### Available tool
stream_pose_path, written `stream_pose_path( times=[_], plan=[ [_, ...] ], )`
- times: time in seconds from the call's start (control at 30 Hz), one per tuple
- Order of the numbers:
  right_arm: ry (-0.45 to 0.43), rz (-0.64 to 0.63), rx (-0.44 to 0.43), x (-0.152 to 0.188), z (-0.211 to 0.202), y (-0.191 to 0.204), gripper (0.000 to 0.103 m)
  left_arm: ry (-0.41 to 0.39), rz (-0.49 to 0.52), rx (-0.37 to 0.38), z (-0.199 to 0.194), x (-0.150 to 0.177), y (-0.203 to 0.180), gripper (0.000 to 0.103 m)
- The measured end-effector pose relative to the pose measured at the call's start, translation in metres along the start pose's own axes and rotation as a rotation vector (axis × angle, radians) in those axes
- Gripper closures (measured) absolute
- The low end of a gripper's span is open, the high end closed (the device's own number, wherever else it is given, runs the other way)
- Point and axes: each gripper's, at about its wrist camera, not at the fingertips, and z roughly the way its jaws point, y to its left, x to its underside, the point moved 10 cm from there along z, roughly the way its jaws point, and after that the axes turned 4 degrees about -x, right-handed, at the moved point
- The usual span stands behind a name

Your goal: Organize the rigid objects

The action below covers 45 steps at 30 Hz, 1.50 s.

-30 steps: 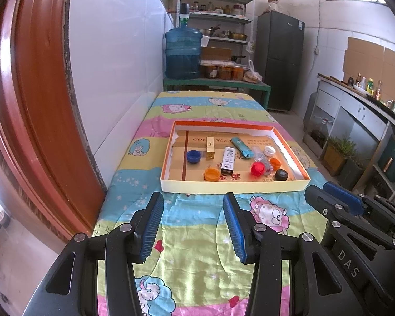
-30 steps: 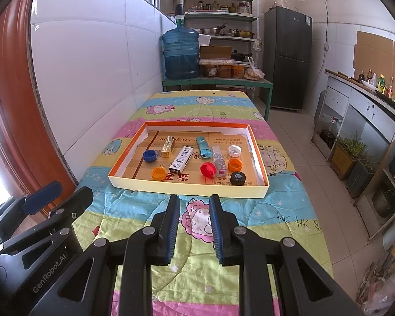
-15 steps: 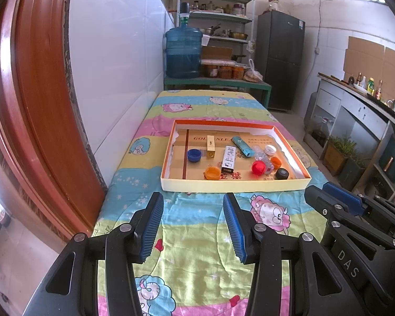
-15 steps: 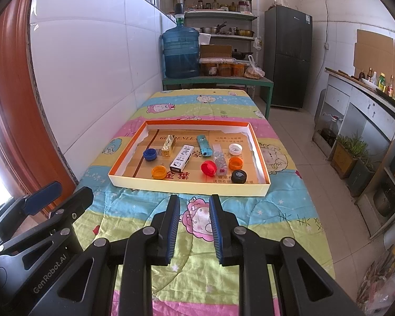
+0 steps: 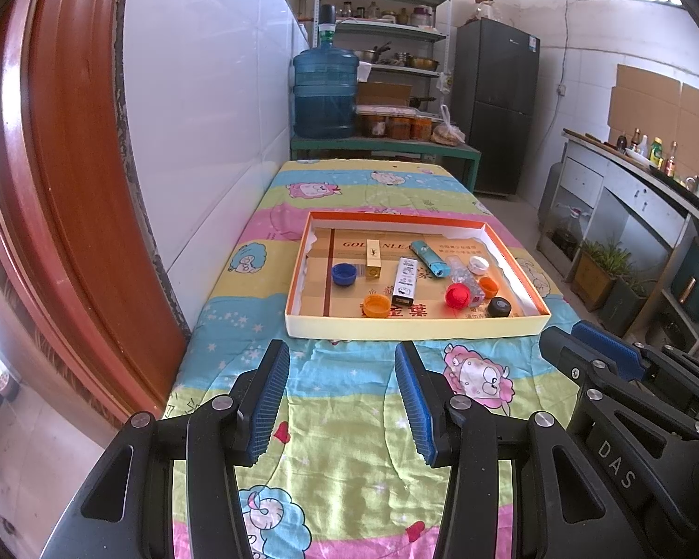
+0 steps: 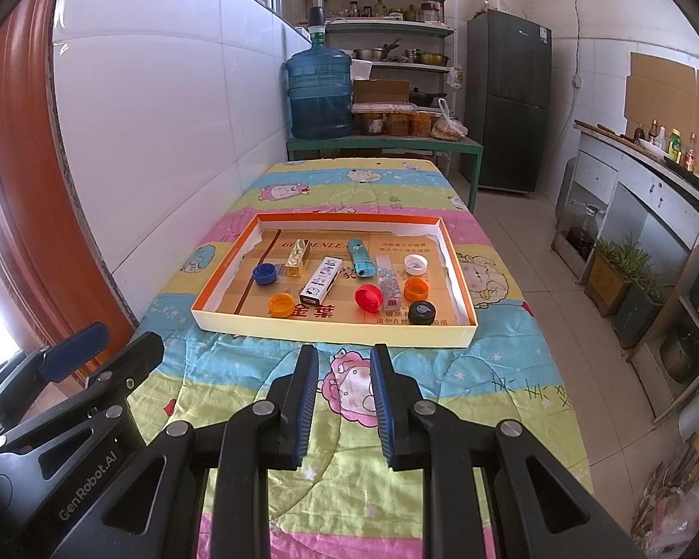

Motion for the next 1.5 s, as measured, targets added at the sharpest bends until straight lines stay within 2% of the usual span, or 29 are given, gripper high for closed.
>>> stream_pose_path(
  times=[1.5],
  plan=[
    [0.007, 0.004, -0.007, 0.0007, 0.0054, 0.0001, 0.080, 0.005, 0.006, -0.002, 0.0021, 0.0032, -0.0004, 0.054]
  ],
)
